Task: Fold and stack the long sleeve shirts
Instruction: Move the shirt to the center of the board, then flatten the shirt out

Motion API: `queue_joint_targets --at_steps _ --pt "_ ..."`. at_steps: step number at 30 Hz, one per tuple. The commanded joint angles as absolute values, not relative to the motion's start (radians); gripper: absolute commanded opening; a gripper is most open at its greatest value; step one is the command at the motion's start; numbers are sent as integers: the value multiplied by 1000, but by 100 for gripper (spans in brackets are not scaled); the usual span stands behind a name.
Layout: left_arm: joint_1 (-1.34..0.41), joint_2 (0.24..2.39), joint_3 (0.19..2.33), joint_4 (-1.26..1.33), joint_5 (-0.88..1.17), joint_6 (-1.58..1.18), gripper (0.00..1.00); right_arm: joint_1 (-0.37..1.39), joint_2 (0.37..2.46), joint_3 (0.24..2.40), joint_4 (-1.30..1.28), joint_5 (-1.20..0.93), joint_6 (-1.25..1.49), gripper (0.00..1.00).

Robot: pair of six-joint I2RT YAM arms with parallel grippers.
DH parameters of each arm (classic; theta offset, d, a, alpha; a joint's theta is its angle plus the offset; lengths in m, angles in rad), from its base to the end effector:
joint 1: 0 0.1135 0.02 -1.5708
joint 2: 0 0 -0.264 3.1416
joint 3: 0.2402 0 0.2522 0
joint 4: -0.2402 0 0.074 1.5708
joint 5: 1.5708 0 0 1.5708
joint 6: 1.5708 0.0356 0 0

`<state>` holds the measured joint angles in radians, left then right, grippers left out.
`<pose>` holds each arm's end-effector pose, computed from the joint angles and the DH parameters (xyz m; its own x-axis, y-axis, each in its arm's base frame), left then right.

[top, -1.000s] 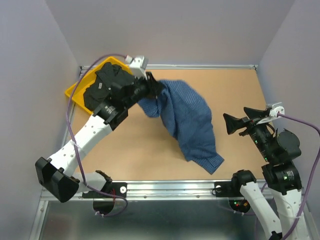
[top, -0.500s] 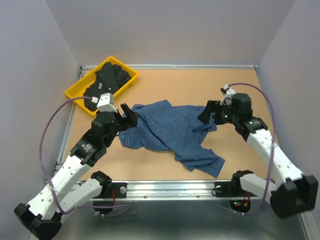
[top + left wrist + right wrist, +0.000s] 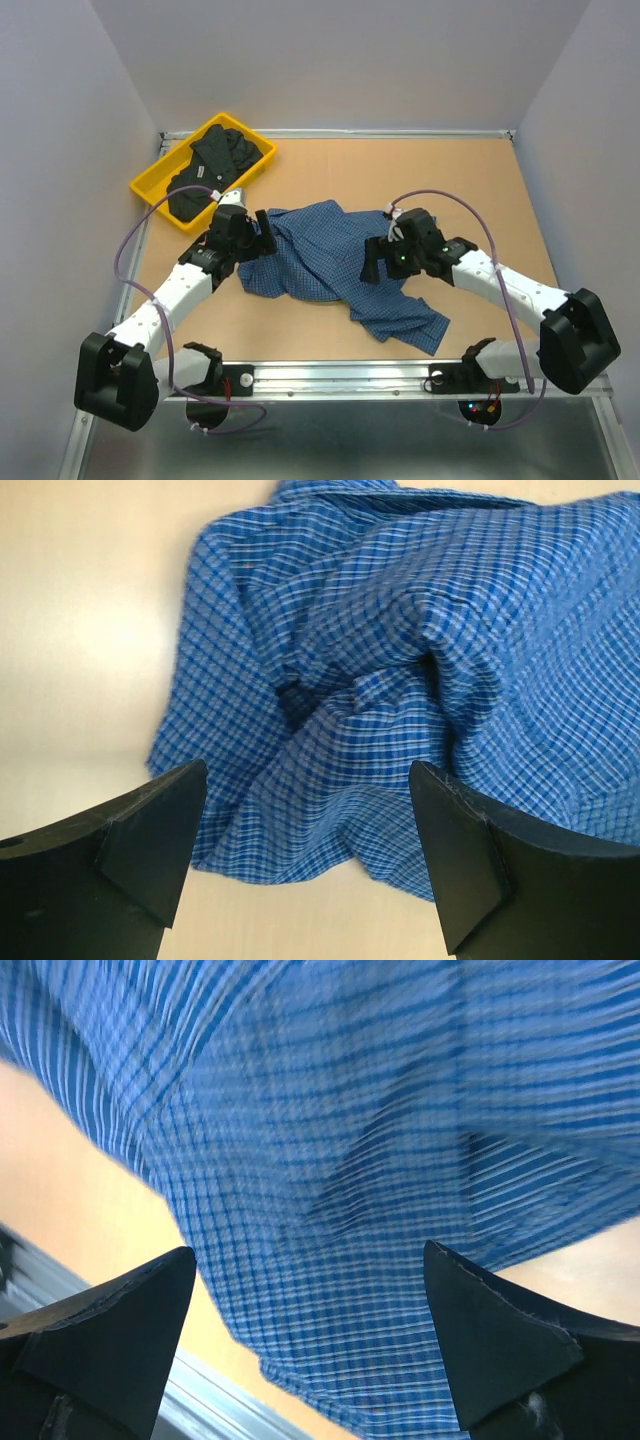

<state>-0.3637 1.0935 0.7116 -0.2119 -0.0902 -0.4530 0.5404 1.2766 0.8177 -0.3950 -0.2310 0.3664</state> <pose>0.2246 -0.0821 0.2511 -0.5947 -0.2400 -0.7673 0.0270 0.9479 -0.3174 0.2196 0.1413 0.2295 -0.8292 -0.0908 -0.5516 -0.3564 0.8460 0.3965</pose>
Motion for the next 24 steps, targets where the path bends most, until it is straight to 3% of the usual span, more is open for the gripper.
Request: queue_joint_targets --at_steps 1,9,13,16,19,20,22,24 --pt "-359 1109 712 -121 -5 -422 94 649 1289 761 -373 -158 416 100" --pt "-357 1092 732 -166 8 -376 94 877 1339 764 -442 -40 485 99" --pt "-353 1080 768 -181 -31 -333 94 923 1367 775 -480 30 494 92" --pt "-338 1075 770 -175 -55 -319 94 925 1388 773 -505 78 497 75" --pt "-322 1068 732 -149 -51 -330 94 925 1382 796 -541 150 492 45" --pt "-318 1065 727 -146 -28 -331 94 927 1370 807 -554 172 486 28" --pt "-310 1066 724 -150 -21 -331 94 927 1326 853 -592 257 477 7" --pt "-308 1060 726 -149 -26 -331 94 923 1301 908 -624 317 440 1"
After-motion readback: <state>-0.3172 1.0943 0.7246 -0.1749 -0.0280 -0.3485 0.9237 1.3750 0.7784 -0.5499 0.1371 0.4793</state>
